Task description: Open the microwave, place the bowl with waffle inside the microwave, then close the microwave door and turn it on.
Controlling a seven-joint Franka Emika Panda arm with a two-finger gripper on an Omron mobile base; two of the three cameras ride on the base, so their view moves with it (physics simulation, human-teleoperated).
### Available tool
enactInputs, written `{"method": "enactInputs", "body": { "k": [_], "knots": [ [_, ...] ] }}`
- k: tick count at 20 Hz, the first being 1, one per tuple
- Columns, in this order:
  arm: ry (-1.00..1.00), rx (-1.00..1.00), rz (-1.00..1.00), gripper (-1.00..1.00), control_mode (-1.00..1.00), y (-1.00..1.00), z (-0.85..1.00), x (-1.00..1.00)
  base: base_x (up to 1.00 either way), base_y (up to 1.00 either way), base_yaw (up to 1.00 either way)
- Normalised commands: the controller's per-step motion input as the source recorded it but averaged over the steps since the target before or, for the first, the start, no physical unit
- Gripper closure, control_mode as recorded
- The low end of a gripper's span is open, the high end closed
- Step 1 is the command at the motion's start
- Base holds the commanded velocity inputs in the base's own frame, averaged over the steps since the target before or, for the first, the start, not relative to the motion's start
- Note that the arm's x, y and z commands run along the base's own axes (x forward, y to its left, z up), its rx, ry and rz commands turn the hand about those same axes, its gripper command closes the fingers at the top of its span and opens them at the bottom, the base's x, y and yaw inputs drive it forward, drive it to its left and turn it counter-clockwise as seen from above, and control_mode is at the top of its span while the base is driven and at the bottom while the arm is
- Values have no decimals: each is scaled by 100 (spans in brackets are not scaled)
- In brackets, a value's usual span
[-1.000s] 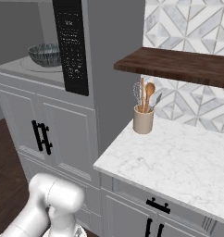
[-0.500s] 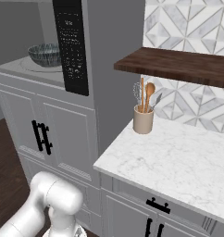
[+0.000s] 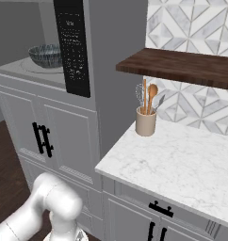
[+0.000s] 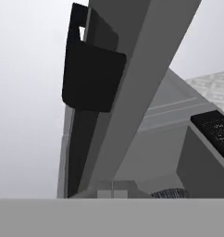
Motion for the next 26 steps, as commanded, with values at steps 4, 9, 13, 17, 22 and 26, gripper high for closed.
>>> {"method": "enactInputs", "body": {
  "k": [4, 9, 13, 17, 22, 26],
  "knots": [
    [-5, -2, -3, 100, -100, 41, 0, 16, 0, 0, 0],
    [-5, -2, -3, 100, -100, 47, 6, 6, 0, 0, 0],
    [-8, 8, -4, 100, -100, 20, 41, 1, 0, 0, 0],
    [-4, 13, -6, 100, -100, 1, 49, 11, 0, 0, 0],
    [0, 26, -3, 100, -100, -43, 47, 23, 0, 0, 0],
    [2, 42, 0, 100, -100, -94, 57, 46, 0, 0, 0]
  ]
}}
